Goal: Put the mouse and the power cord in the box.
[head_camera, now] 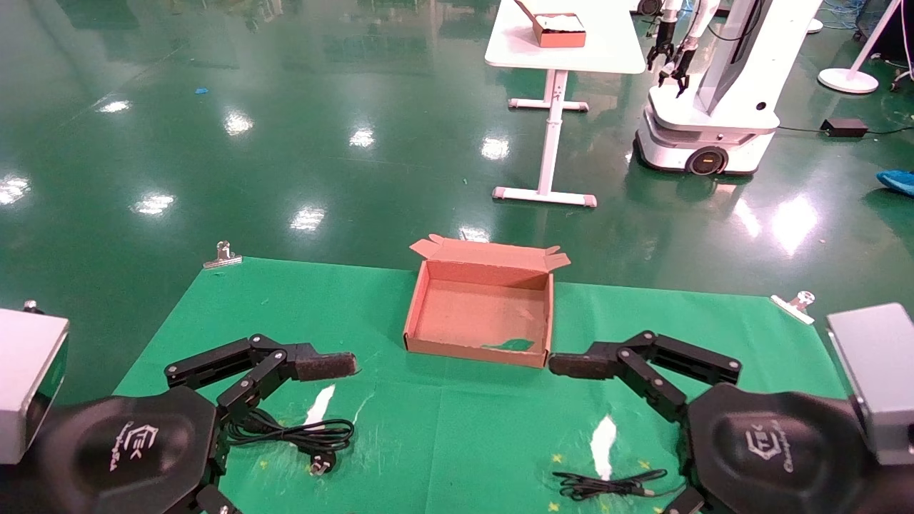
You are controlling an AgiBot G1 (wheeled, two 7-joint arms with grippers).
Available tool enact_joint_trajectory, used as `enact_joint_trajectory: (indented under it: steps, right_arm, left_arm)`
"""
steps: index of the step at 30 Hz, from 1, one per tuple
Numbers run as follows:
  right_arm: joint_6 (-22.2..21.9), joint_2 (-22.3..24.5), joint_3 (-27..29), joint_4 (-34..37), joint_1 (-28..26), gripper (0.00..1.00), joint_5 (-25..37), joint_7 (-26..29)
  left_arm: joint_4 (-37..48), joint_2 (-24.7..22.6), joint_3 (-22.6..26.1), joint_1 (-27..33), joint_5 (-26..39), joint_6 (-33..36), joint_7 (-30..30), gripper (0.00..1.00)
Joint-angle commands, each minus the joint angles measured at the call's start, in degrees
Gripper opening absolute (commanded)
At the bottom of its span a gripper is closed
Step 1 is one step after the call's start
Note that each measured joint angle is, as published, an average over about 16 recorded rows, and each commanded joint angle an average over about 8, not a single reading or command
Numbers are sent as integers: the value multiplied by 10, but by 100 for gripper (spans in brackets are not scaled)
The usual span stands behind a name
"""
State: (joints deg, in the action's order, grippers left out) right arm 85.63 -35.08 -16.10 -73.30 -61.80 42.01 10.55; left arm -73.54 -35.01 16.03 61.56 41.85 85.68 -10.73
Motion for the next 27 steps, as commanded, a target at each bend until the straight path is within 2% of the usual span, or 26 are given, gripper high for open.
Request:
enact_joint_trajectory:
  steps: [1, 27]
  right_arm:
    - [0, 0, 0, 0, 0, 100, 0, 0]
    - [2, 1, -1, 1, 1, 100, 3, -1]
  left_arm:
    - [0, 0, 0, 0, 0, 0, 0, 100]
    - [-3, 1, 5, 3, 13, 3, 2, 100]
